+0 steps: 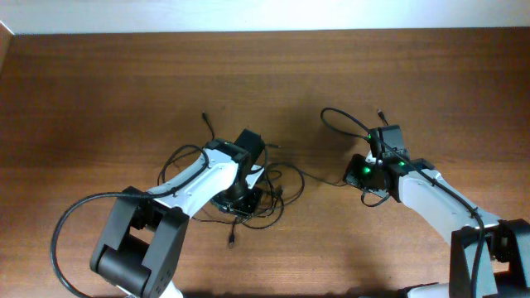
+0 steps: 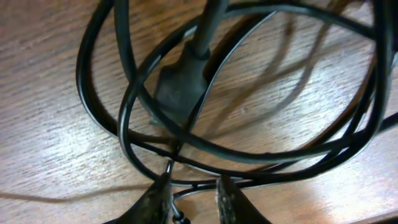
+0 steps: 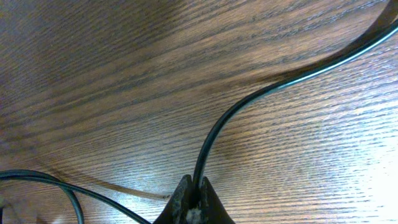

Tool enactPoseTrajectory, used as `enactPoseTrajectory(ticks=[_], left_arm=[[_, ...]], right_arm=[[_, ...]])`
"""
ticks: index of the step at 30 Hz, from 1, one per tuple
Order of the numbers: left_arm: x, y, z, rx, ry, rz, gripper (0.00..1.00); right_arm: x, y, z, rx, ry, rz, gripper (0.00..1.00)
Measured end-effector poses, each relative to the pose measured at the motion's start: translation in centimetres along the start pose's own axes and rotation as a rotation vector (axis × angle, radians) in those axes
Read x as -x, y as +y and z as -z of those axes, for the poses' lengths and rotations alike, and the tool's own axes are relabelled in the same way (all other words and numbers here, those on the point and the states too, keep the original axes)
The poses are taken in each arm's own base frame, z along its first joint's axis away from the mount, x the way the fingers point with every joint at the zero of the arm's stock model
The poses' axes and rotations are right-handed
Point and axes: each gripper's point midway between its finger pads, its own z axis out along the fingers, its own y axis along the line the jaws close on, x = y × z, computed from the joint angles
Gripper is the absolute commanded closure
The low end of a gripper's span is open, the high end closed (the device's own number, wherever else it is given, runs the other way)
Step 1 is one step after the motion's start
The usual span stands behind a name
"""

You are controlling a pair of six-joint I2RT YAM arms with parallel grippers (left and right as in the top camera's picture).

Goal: Untangle cables

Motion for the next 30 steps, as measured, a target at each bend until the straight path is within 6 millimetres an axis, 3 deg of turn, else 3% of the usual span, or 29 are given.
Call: enactPoseTrajectory(ticks=[6,7,8,9,12,15,17,30], left_arm=[[0.4,-0.1,0.4,-0.002,-0.011,-0.019,1.00],[0.7,-0.1,0.7,-0.003,-0.023,-0.021,0.97],[1.0,-0.2,1.1,-0.005,-0.038,-0.023,0.87],[1.3,-0.4,1.7,-0.007,-0.061,-0.031,0.93],[1.0,-0.5,2.5,-0.009,-0.070,-0.036,0.92],[0.3,-0.4,2.6,-0.005,-0.044,-0.035,0.73],[0.2,-0.4,2.6,-0.005,-0.040,-0.038,0.69],[-1.2,-0.2,1.2,-0.012,0.001,-0.127,0.68]], right_arm=[[0.0,0.0,0.0,0.000,0.000,0.001,0.96],[0.0,0.0,0.0,0.000,0.000,0.001,0.96],[0.0,0.0,0.0,0.000,0.000,0.000,0.96],[0.0,0.0,0.0,0.000,0.000,0.000,0.96],[0.0,0.0,0.0,0.000,0.000,0.000,0.95],[0.0,0.0,0.0,0.000,0.000,0.000,0.95],[0.0,0.0,0.0,0.000,0.000,0.000,0.95],[0.0,0.0,0.0,0.000,0.000,0.000,0.95]])
